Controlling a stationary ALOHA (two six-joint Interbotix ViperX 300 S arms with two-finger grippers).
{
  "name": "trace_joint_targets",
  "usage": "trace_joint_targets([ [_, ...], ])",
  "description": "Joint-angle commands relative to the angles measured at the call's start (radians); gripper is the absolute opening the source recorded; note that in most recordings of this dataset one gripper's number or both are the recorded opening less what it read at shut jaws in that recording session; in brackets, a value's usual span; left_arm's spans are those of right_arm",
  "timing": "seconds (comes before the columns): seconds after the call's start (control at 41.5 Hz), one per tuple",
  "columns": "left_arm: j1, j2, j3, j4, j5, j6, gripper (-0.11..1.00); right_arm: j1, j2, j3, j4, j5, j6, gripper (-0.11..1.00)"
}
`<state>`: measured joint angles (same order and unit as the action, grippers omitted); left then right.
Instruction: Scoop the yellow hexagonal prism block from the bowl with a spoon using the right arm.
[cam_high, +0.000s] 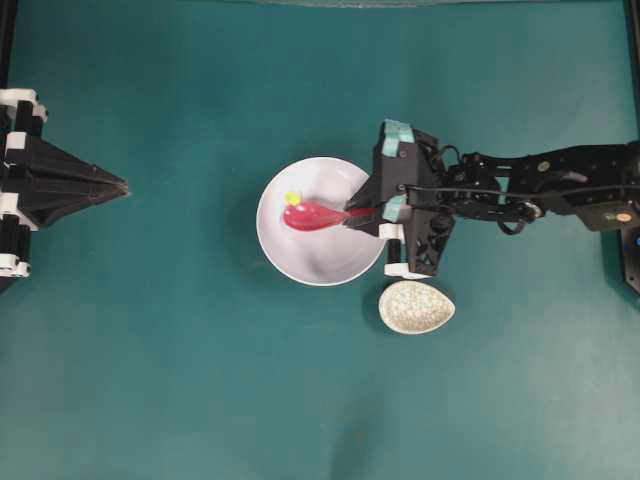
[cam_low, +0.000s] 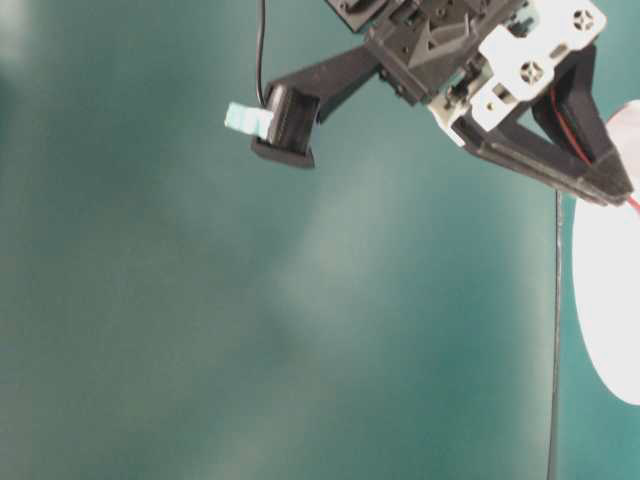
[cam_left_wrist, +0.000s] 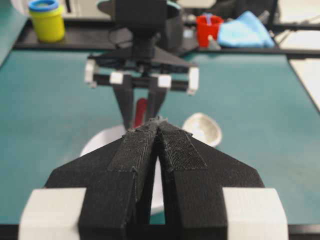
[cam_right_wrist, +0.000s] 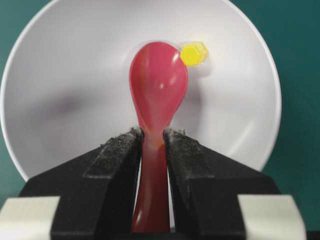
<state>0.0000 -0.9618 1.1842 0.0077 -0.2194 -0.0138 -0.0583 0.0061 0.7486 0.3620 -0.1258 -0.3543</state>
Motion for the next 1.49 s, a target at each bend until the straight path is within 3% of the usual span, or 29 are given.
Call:
trace_joint_targets([
  [0.0, 0.002, 0.011, -0.021, 0.003, -0.006, -0.002, 0.00, 0.003, -0.044, 0.003, -0.002, -0.028, -0.003, 0.24],
  [0.434, 0.002, 0.009, -0.023, 0.003, -0.011, -0.002, 0.00, 0.003, -0.140, 0.017, -0.003, -0.020, -0.012, 0.24],
  [0.723, 0.002, 0.009, -0.023, 0.003, -0.011, -0.003, 0.00, 0.003, -0.261, -0.018, -0.003, 0.227, -0.025, 0.24],
  [0.988, 0.002, 0.009, -0.023, 0.003, -0.012, -0.003, 0.00, -0.005, -0.258, -0.097, -0.003, 0.454, -0.017, 0.24],
  [1.47, 0.002, 0.011, -0.021, 0.003, -0.008, -0.003, 0.00, -0.031, -0.156, -0.218, -0.003, 0.632, 0.003, 0.24],
])
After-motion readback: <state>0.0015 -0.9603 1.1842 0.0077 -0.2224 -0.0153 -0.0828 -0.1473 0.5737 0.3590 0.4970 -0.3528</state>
